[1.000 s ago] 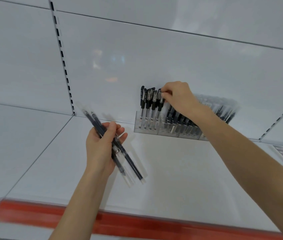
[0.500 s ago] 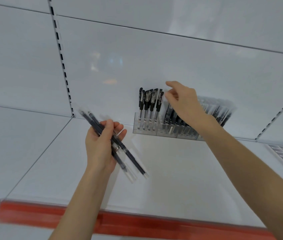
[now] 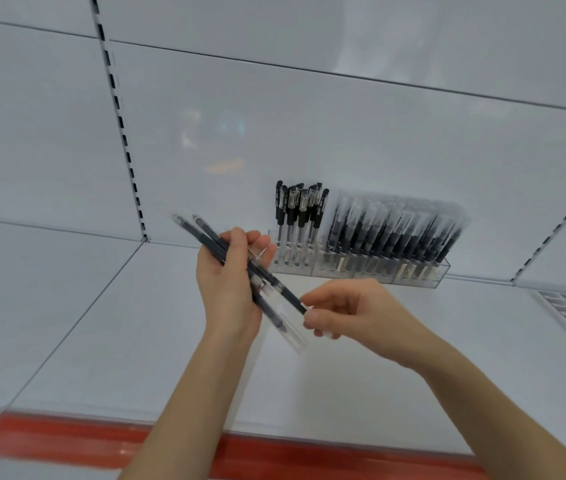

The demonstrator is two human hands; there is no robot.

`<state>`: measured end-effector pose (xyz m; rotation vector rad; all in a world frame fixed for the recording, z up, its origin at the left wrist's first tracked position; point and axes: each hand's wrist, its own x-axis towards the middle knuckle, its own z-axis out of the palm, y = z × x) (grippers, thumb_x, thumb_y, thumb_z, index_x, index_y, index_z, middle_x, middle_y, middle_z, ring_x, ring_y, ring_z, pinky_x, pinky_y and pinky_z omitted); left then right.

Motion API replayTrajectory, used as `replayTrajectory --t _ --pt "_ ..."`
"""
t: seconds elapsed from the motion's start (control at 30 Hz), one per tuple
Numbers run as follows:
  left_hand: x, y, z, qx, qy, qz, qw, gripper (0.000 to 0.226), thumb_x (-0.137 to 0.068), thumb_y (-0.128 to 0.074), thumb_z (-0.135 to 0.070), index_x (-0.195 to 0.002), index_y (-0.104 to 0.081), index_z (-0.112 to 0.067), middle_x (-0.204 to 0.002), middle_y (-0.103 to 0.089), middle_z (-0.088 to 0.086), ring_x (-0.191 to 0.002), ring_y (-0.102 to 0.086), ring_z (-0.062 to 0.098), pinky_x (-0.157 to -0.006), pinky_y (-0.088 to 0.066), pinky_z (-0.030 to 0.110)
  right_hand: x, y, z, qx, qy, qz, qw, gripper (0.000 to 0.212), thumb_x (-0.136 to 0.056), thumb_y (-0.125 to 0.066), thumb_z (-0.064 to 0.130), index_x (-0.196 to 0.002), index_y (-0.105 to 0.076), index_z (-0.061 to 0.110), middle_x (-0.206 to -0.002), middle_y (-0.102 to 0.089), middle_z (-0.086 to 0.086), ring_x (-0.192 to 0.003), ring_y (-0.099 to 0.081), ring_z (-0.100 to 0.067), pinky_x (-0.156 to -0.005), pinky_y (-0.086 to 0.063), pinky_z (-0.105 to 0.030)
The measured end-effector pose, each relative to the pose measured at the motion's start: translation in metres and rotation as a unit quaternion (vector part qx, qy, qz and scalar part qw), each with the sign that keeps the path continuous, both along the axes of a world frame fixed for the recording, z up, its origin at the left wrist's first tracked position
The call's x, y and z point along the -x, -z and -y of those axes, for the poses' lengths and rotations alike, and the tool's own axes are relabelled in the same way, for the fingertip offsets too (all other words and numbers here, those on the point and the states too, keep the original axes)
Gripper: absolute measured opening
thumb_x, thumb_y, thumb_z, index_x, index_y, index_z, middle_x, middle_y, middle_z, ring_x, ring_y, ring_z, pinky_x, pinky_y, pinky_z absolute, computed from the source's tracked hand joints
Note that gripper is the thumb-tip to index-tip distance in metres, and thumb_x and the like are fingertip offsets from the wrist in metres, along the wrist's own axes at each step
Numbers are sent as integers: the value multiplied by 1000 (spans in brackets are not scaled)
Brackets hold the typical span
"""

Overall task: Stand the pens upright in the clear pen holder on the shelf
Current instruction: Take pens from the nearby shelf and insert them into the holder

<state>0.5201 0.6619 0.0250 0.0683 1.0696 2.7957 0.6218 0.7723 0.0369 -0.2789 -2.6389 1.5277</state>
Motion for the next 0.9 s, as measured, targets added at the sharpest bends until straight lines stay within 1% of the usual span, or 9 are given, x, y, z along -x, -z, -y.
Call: replayTrajectory --t 0.13,0.23,0.37,0.5,0.57,0.67,0.77,0.83,0.9 --pt "3 5 8 44 38 -11 998 4 -94 -49 -11 -90 -48 -10 -88 -68 9 -74 -71 13 -72 -59 28 1 -2 -10 30 61 -61 996 10 -81 -64 8 -84 -69 17 -66 -68 4 -59 -60 -3 -57 -50 -17" --pt "4 10 13 64 63 -16 996 8 -93 -50 -10 -86 -50 -10 -93 -70 11 -78 -72 16 -69 -59 27 2 -6 -21 27 87 -82 992 8 -82 -64 9 -81 -69 15 -66 -68 4 -62 -61 -5 -59 -50 -19" --pt "1 13 13 73 85 -37 993 7 -92 -51 -7 -85 -49 -8 -96 -70 13 -82 -72 19 -71 -58 25 5 -5 -16 -55 1 1 998 5 -81 -66 21 -79 -70 19 -72 -71 3 -67 -62 -6 -67 -50 -23" --pt "-7 14 5 118 110 -78 984 6 -90 -54 -7 -85 -50 -7 -100 -70 14 -91 -71 21 -79 -58 29 12 3 -3 -54 -47 3 997 11 -82 -65 15 -82 -65 25 -74 -69 5 -68 -64 -4 -60 -50 -15" --pt "-7 14 4 134 112 -79 981 7 -89 -56 -9 -84 -50 -8 -101 -69 13 -92 -70 21 -77 -58 28 13 2 -4 -49 -52 7 997 13 -83 -63 10 -81 -62 23 -75 -69 2 -68 -66 -6 -61 -52 -15" --pt "-3 17 7 151 108 -53 981 9 -89 -57 -12 -88 -48 -8 -87 -67 10 -72 -71 15 -64 -59 24 15 -7 -25 -36 30 -44 998 13 -82 -63 8 -86 -56 18 -87 -68 -3 -80 -69 -17 -72 -58 -25" --pt "-2 20 12 191 94 -40 976 10 -90 -56 -13 -89 -47 -9 -66 -50 3 -40 -50 7 -42 -45 17 23 -21 -55 -33 155 -123 980 19 -81 -64 13 -91 -49 21 -94 -68 -6 -87 -68 -23 -80 -57 -38" --pt "-3 22 12 206 99 -46 972 13 -91 -56 -15 -85 -45 -11 -59 -38 -1 -36 -37 6 -37 -34 17 32 -31 -69 -28 196 -153 968 14 -84 -62 17 -87 -49 22 -93 -68 -4 -86 -68 -22 -83 -55 -43" --pt "-3 22 12 211 107 -45 971 15 -91 -56 -19 -84 -45 -12 -58 -34 -2 -36 -33 6 -36 -29 16 43 -38 -78 -63 212 -178 959 11 -86 -60 23 -79 -51 25 -90 -67 0 -86 -67 -23 -85 -54 -46"
